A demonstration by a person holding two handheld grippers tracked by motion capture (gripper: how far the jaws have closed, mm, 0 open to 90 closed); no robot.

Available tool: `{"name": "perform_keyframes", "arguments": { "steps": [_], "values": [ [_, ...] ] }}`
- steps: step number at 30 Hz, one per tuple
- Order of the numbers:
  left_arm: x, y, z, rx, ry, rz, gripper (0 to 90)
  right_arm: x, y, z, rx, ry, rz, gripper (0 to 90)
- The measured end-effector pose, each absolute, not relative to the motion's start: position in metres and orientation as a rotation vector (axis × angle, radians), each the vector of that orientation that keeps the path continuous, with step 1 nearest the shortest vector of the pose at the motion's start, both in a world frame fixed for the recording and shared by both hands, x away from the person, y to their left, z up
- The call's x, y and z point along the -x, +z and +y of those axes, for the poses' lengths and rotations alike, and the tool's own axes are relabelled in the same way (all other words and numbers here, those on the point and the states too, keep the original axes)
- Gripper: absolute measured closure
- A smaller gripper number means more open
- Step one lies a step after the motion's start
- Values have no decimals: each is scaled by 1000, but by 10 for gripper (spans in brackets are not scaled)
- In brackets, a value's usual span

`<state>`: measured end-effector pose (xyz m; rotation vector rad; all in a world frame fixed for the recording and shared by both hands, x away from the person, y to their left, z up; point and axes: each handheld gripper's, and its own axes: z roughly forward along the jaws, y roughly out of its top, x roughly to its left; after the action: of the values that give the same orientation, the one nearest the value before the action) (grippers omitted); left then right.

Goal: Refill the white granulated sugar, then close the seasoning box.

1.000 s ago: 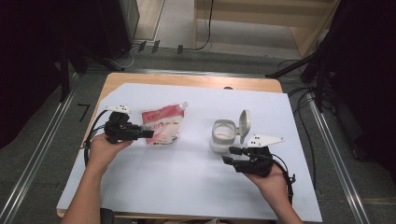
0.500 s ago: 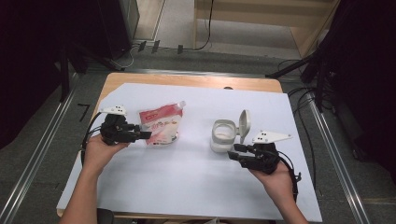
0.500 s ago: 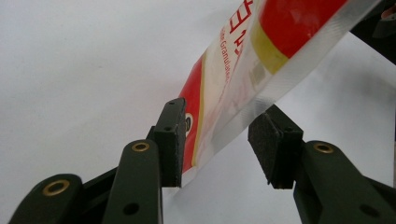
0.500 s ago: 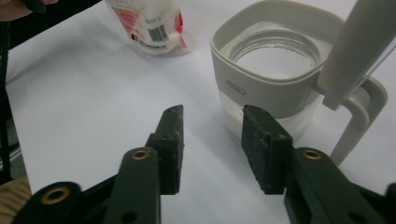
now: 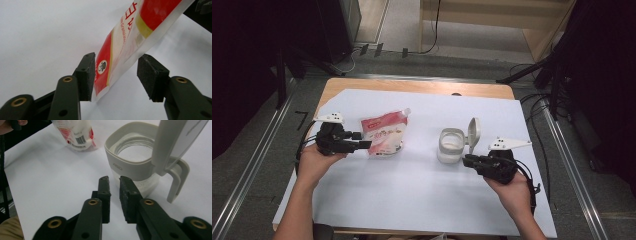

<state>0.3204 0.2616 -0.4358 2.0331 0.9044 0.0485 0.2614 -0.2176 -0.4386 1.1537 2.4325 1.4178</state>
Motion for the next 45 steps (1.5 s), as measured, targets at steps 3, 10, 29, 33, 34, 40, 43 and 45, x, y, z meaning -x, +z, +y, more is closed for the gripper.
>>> {"name": "perform_keyframes", "arguments": {
  "steps": [3,10,29,33,34,40,43,45],
  "values": [
    [-319,-435,263,-2043,58,905,476,-263,-438,-221,-1170,1409,2434,859],
    [-315,-433,268,-2045,43,916,447,-268,-437,-225,-1191,1366,2443,899],
    [-302,-431,292,-2040,79,976,412,-284,-431,-248,-1292,1347,2350,899],
    [-300,-431,297,-2031,93,995,412,-289,-431,-249,-1306,1340,2347,900],
    [-300,-431,297,-2032,107,1000,413,-290,-431,-249,-1307,1333,2346,899],
    [-302,-434,296,-2037,115,1005,413,-303,-428,-253,-1330,1336,2320,899],
    [-303,-435,296,-2035,115,1008,413,-313,-427,-255,-1339,1342,2307,899],
    [-303,-435,296,-2032,122,1020,411,-320,-426,-254,-1349,1350,2302,899]
  ]
}}
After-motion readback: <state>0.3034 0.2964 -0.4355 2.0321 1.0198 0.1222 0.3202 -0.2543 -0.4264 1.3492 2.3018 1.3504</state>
